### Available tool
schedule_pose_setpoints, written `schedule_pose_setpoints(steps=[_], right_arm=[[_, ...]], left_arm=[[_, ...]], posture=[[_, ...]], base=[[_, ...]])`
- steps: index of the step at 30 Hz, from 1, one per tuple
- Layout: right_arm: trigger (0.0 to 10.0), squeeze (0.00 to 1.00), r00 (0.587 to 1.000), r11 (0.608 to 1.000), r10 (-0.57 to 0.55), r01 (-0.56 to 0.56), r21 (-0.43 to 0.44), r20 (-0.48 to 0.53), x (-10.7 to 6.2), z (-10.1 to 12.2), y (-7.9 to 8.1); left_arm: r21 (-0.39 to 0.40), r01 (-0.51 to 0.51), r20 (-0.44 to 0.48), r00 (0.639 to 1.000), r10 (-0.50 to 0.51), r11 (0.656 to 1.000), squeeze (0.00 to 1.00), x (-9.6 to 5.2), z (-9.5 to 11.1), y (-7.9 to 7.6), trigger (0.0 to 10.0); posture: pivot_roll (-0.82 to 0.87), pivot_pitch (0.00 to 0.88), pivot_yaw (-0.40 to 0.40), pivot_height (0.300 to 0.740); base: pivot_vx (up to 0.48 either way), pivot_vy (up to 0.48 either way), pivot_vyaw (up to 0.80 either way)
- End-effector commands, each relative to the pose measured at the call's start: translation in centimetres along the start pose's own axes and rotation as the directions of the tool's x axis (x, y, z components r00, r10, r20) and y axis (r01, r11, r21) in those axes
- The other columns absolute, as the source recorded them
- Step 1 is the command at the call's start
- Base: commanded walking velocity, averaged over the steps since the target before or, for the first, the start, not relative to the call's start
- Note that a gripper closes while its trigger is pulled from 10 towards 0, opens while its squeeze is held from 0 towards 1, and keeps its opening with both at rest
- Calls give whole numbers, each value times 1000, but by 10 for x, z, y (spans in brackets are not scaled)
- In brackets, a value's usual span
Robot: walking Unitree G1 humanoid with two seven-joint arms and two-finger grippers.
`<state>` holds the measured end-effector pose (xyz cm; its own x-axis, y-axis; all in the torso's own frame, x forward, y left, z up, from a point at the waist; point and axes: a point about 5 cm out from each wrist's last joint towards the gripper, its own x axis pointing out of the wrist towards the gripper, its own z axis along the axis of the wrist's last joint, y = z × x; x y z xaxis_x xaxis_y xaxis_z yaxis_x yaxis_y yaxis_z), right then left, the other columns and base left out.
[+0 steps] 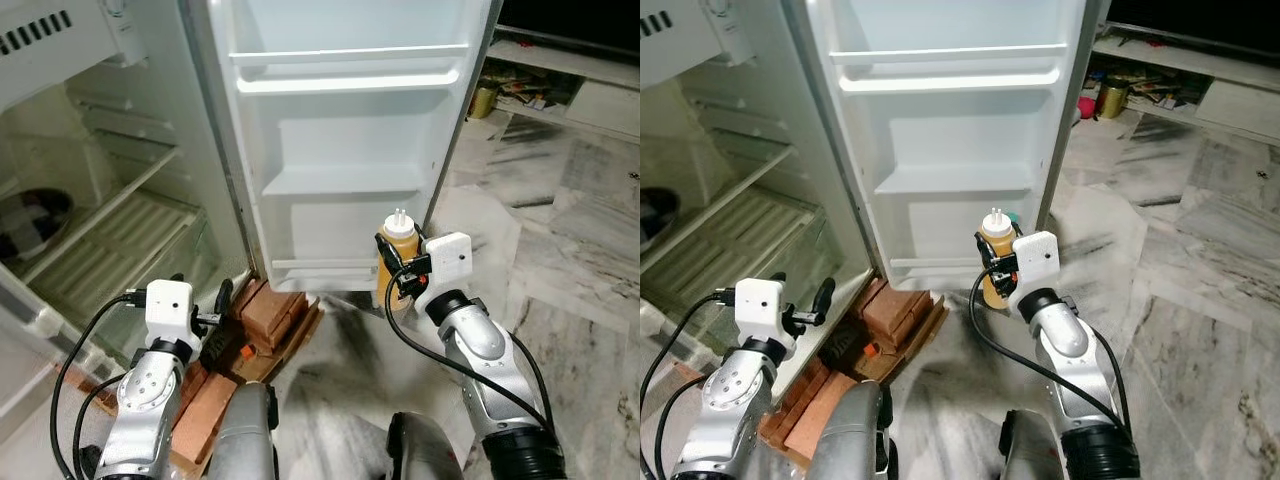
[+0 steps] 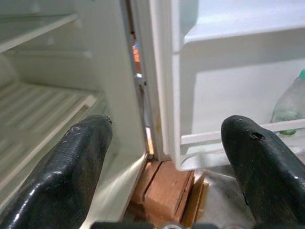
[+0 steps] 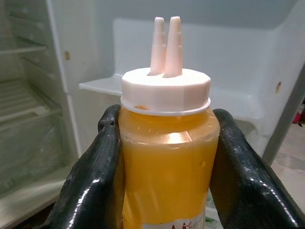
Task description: Restocking fridge
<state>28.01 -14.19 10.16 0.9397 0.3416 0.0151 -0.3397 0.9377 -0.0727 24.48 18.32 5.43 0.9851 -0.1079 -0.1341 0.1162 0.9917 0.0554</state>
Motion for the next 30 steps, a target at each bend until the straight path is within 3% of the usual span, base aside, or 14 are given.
schedule_pose_setpoints(steps=[1,11,22,30], right_arm=[[10000,0,999,1000,0,1,-11,47,5,9,1],[10000,0,998,999,23,-21,-26,57,7,9,3],[10000,0,997,999,43,-41,-28,59,5,8,7],[10000,0,996,998,50,-48,-28,69,6,9,7]], left_arm=[[14,0,-1,1000,0,1000,0,1,0,2,10000],[12,3,-2,1000,-3,1000,0,2,0,1,10000],[9,6,0,1000,-6,1000,0,3,0,2,10000],[15,11,2,1000,-11,1000,0,4,1,2,10000]], posture=[[48,0,28,647],[48,0,25,647],[44,6,29,647],[44,7,32,647]], base=[[259,0,0],[248,0,0],[50,0,0],[366,0,578]])
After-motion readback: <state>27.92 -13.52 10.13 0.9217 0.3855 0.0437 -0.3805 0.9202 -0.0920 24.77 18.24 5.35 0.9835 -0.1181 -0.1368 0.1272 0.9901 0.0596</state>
